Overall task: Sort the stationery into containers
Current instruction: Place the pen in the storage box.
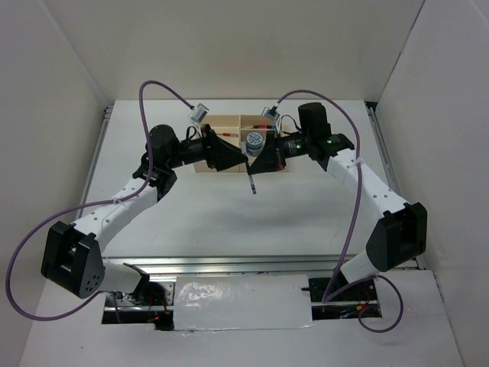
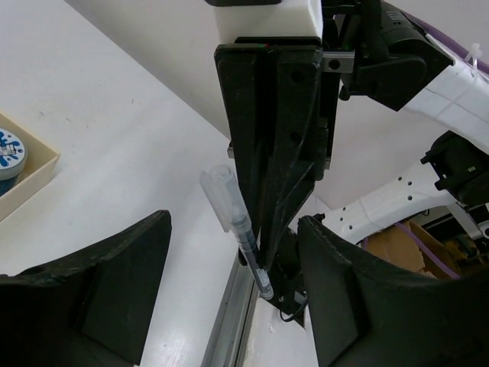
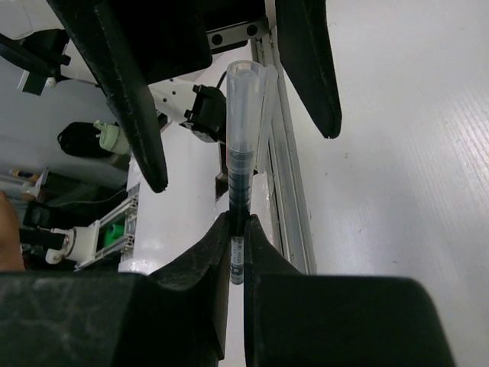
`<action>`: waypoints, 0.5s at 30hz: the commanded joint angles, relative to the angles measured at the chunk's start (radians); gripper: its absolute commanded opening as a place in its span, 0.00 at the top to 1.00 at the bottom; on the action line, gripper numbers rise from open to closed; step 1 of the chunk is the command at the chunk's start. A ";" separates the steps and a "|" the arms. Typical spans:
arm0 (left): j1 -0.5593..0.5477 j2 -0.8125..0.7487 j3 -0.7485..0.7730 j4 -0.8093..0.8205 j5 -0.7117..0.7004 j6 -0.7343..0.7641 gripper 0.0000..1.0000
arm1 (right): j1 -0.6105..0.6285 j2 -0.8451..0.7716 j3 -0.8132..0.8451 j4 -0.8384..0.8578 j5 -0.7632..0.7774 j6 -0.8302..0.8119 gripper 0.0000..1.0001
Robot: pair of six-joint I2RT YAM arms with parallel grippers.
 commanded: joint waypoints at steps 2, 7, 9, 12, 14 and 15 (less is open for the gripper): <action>-0.006 0.029 0.031 0.107 0.048 -0.010 0.25 | 0.025 0.008 0.060 0.064 -0.027 0.014 1.00; -0.005 0.054 0.039 0.134 0.057 -0.035 0.50 | 0.040 0.021 0.075 0.061 -0.017 0.011 1.00; -0.005 0.058 0.039 0.142 0.058 -0.036 0.57 | 0.042 0.026 0.080 0.059 -0.014 0.011 1.00; -0.003 0.060 0.054 0.102 0.055 0.003 0.75 | 0.042 0.038 0.089 0.042 0.005 0.002 0.89; 0.000 0.063 0.099 0.032 0.054 0.095 0.85 | 0.029 0.038 0.095 -0.010 0.019 -0.038 0.74; 0.004 0.068 0.150 -0.078 0.039 0.144 0.92 | 0.023 0.034 0.094 -0.037 0.041 -0.044 0.67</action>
